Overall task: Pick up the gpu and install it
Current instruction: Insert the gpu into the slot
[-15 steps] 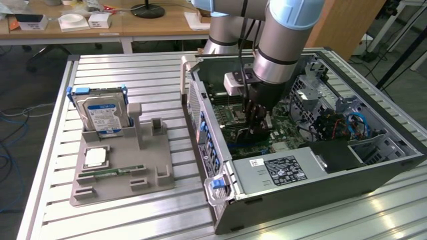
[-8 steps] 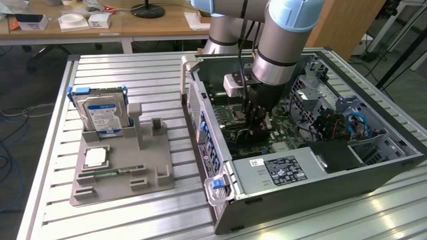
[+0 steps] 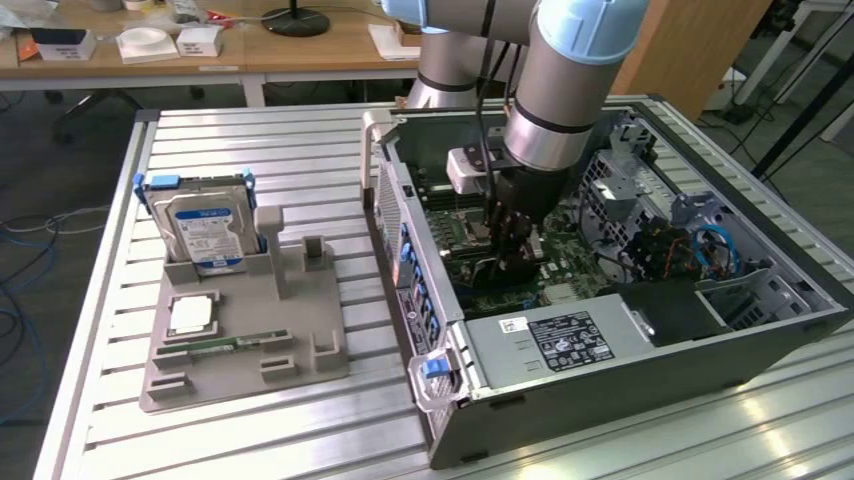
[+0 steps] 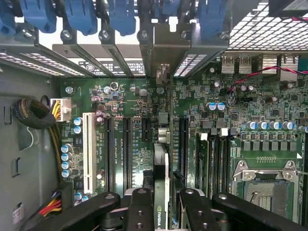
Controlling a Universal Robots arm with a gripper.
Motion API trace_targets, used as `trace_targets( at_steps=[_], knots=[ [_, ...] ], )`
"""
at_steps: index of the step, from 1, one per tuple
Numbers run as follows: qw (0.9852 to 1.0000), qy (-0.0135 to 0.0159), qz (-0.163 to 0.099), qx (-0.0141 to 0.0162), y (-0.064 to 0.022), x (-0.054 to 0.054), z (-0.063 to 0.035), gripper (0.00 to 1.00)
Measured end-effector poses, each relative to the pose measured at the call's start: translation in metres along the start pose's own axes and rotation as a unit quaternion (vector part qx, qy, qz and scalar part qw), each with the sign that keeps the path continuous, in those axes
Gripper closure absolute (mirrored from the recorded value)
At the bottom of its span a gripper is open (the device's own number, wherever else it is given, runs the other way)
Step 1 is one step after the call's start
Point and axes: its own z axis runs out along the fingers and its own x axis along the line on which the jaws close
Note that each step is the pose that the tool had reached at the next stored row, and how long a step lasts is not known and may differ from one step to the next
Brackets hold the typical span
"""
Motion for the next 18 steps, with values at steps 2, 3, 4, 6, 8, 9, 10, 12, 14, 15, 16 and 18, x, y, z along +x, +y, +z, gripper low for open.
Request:
trace_targets(
  at_steps=[2, 3, 4, 6, 8, 9, 10, 12, 14, 15, 16, 18],
  knots=[
    [1.0, 0.0004, 0.0, 0.0003, -0.0001, 0.0, 0.0, 0.67],
    [1.0, 0.0007, 0.0, 0.0001, -0.0001, 0.0, -0.0003, 0.67],
    [1.0, 0.0008, 0.0, 0.0, -0.0001, 0.0, -0.0004, 0.61],
    [1.0, 0.0008, 0.0, 0.0, -0.0002, 0.0, -0.0004, 0.61],
    [1.0, 0.0009, 0.0, 0.0, -0.0001, 0.0, -0.0034, 0.61],
    [1.0, 0.0009, 0.0, 0.0, -0.0001, 0.0, -0.006, 0.61],
    [1.0, 0.0008, 0.0, 0.0001, 0.0, 0.0, -0.0088, 0.61],
    [1.0, 0.0008, 0.0, 0.0, 0.0001, 0.0, -0.0141, 0.61],
    [1.0, 0.0008, 0.0, 0.0001, 0.0002, 0.0, -0.0197, 0.61],
    [1.0, 0.0008, 0.0, 0.0, 0.0002, 0.0, -0.0225, 0.61],
    [1.0, 0.0009, 0.0, 0.0, 0.0002, 0.0, -0.0254, 0.61],
    [1.0, 0.0008, 0.0, 0.0001, 0.0002, 0.0, -0.0285, 0.61]
  ],
)
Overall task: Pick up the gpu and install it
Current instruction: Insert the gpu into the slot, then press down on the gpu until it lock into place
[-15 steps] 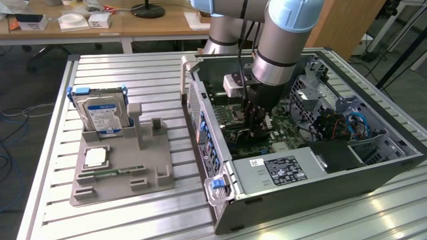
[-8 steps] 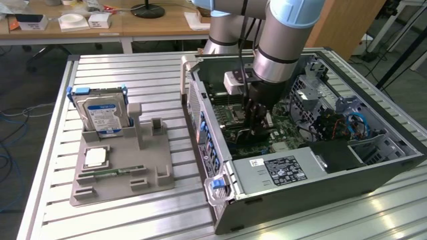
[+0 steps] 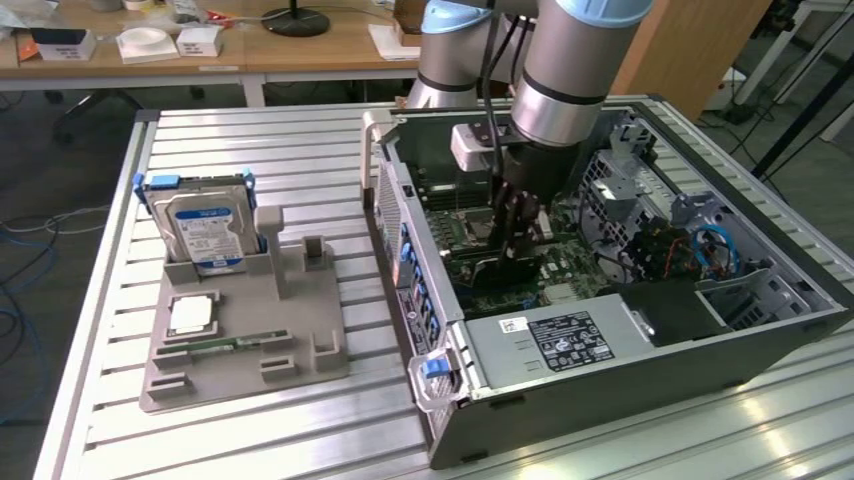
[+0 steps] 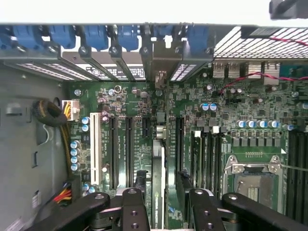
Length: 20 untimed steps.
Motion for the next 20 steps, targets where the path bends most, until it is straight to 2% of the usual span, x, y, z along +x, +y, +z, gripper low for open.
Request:
trace_targets(
  at_steps=[6, 8, 9, 11, 13, 20],
  knots=[
    [1.0, 0.0001, 0.0, 0.0, 0.0001, 0.0, -0.0001, 0.62],
    [1.0, 0.0001, 0.0, 0.0, 0.0001, 0.0, -0.0001, 0.75],
    [1.0, 0.0001, 0.0, 0.0, 0.0001, 0.0, 0.0, 0.75],
    [1.0, 0.0, 0.0, 0.0, 0.0001, 0.0, 0.0, 0.86],
    [1.0, 0.0001, 0.0, 0.0, 0.0001, 0.0, 0.0, 0.89],
    [1.0, 0.0001, 0.0, 0.0, 0.0001, 0.0, -0.0001, 0.89]
  ],
)
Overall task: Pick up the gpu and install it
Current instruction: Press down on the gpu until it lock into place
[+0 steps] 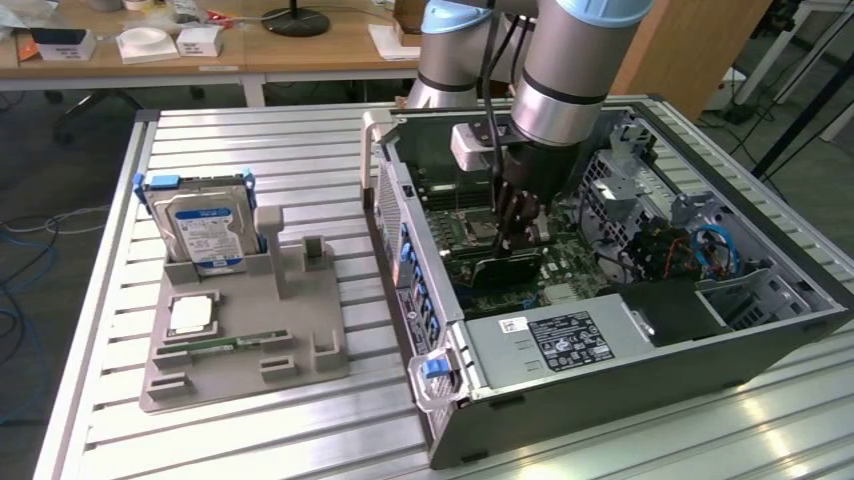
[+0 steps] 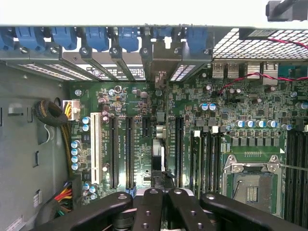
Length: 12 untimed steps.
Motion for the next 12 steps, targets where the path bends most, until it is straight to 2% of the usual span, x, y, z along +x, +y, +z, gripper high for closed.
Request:
trace_targets(
  at_steps=[9, 12],
  knots=[
    [1.0, 0.0, 0.0, 0.0001, 0.0, 0.0, 0.0004, 0.89],
    [1.0, 0.0, 0.0, 0.0003, -0.0001, 0.0, 0.0049, 0.89]
  ],
)
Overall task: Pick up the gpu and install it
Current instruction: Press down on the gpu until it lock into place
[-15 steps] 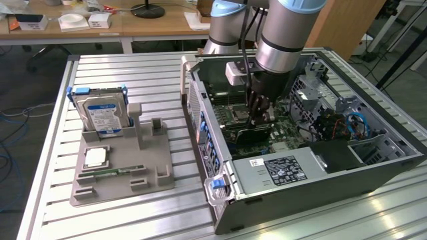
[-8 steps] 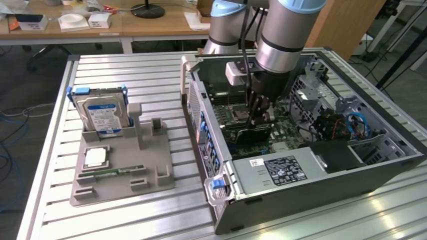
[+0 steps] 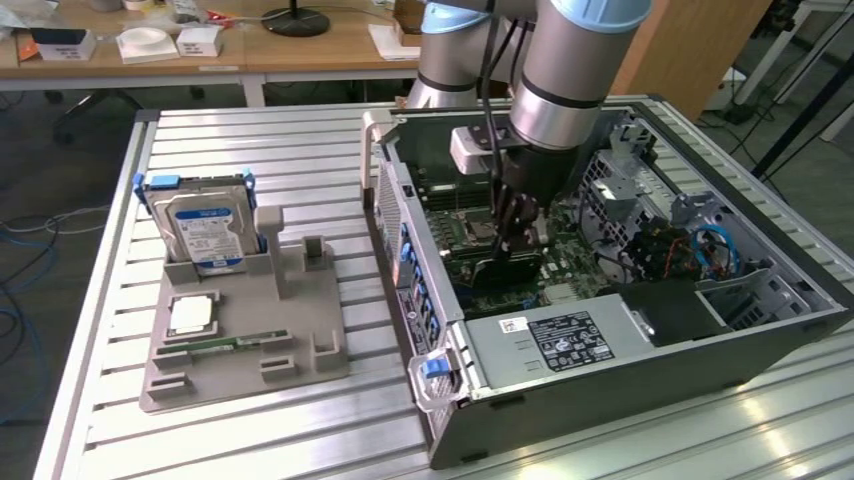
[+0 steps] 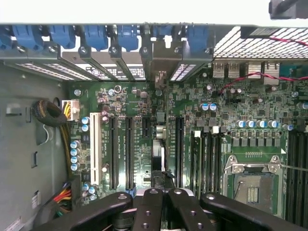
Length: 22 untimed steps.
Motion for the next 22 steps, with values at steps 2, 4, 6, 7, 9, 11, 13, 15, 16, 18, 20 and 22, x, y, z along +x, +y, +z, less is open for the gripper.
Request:
trace_targets(
  at_steps=[2, 4, 6, 7, 9, 11, 13, 15, 16, 18, 20, 22],
  knots=[
    [1.0, 0.0, 0.0, 0.0002, -0.0001, 0.0, 0.0028, 0.89],
    [1.0, 0.0001, 0.0, 0.0003, -0.0001, 0.0, 0.0038, 0.89],
    [1.0, 0.0003, 0.0, 0.0003, -0.0001, 0.0, 0.0048, 0.89],
    [1.0, 0.0004, 0.0, 0.0003, -0.0001, 0.0, 0.0054, 0.89],
    [1.0, 0.0004, 0.0, 0.0003, -0.0001, 0.0, 0.0061, 0.89],
    [1.0, -0.0004, 0.0, 0.0005, -0.0001, 0.0, 0.0055, 0.89],
    [1.0, -0.0007, 0.0, 0.0005, 0.0, 0.0, 0.0022, 0.89],
    [1.0, -0.0001, 0.0, 0.0001, 0.0001, 0.0, -0.0023, 0.89],
    [1.0, -0.0001, 0.0, 0.0001, 0.0004, 0.0, -0.004, 0.89],
    [1.0, 0.0, 0.0, 0.0001, 0.0012, 0.0, -0.0085, 0.89],
    [1.0, 0.0, 0.0, 0.0001, 0.0029, 0.0, -0.0122, 0.89],
    [1.0, 0.0, 0.0, 0.0001, 0.0051, 0.0, -0.0155, 0.89]
  ],
)
